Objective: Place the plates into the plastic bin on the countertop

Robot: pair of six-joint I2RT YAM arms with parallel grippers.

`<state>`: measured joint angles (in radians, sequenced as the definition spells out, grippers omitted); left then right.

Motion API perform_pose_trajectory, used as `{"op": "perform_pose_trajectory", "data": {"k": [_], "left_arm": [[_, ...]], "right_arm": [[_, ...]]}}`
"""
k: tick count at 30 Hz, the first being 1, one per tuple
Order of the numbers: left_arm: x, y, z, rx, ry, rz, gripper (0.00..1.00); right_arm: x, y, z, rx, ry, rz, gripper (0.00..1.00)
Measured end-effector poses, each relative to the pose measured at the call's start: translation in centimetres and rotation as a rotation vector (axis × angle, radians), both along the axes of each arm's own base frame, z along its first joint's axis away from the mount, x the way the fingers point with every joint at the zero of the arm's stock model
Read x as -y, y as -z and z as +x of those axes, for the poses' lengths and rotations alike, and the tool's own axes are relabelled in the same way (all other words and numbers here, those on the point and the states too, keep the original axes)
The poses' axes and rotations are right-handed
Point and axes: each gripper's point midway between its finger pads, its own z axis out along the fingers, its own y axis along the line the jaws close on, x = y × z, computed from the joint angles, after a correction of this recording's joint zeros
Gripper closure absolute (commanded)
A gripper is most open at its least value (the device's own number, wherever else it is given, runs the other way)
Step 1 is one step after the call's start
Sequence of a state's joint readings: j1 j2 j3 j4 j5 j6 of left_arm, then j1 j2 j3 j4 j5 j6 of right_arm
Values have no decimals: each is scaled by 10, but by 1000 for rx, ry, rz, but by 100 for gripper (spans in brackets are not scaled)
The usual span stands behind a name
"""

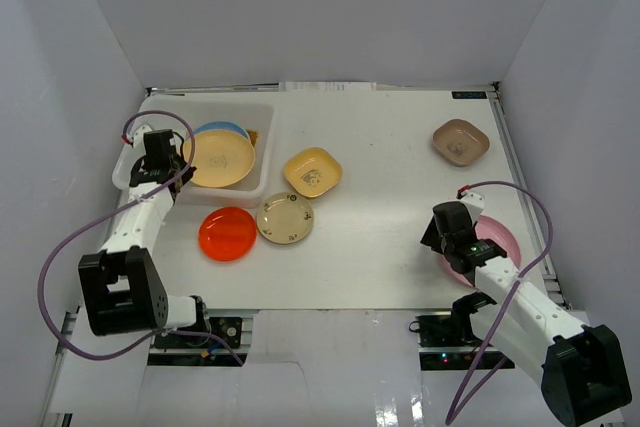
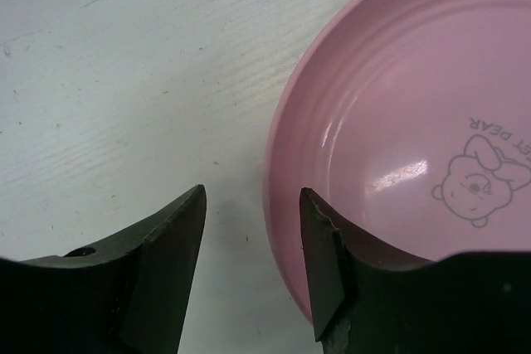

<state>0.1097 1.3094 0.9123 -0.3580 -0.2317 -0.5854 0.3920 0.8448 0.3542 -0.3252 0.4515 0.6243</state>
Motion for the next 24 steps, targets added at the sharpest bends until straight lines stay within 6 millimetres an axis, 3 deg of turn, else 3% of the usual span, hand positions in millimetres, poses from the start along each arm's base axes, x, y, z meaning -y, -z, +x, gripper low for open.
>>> {"op": "perform_pose_trajectory", "data": {"k": [5,6,7,13,15,18,24], "left_arm": [[-3,26,17,-81,1,-9,76],[-4,28,21,-85,1,-9,69],[-5,29,24,-86,-1,-10,50],[-5,17,41,-31,11,-22,9],[-3,12,44,-11,15,-35,2],[5,-3,45,33,44,-60,2],[27,-85,39,268,138,-107,2]], "right_arm": [[0,8,-4,-12,-9,1,56],[0,8,-4,-13,-10,1,58],[-1,8,-4,-11,-13,5,63],[-5,8,-1,0,-39,18,84],[-7,6,1,9,-53,16,90],[-9,3,2,20,-79,17,92],[-23,-5,2,47,-149,53,92]]}}
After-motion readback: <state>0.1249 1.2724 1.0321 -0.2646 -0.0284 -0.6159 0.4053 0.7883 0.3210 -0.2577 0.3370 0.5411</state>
